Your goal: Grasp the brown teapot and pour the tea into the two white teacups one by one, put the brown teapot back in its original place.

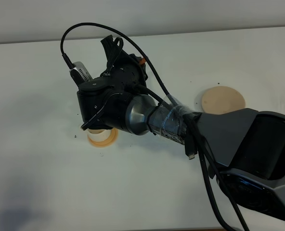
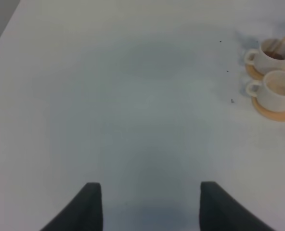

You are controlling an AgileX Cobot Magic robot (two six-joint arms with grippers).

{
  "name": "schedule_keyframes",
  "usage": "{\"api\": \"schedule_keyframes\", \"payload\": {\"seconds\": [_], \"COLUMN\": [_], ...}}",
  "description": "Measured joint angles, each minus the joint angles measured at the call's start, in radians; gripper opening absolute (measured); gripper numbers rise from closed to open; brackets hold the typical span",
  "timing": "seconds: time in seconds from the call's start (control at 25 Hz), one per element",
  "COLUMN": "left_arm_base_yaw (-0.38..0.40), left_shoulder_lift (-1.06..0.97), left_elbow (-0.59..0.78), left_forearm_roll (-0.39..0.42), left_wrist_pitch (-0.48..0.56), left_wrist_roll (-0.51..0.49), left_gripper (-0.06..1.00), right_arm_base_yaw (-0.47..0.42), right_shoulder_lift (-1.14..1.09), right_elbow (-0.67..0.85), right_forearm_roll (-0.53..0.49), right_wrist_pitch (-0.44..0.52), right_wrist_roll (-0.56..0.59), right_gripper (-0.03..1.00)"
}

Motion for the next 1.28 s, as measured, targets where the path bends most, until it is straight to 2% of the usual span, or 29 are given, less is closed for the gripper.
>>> {"api": "schedule_keyframes", "payload": {"seconds": [1.28], "left_arm_base_yaw": [0.000], "left_shoulder_lift": [0.000], "left_elbow": [0.000], "left_forearm_roll": [0.000], "left_wrist_pitch": [0.000], "left_wrist_roll": [0.001], "left_gripper": [0.45], "right_arm_base_yaw": [0.000], "right_shoulder_lift": [0.000], "right_elbow": [0.000], "right_forearm_roll": [-0.049], "right_wrist_pitch": [-0.016], "right_wrist_roll": [-0.089], "right_gripper": [0.09]}}
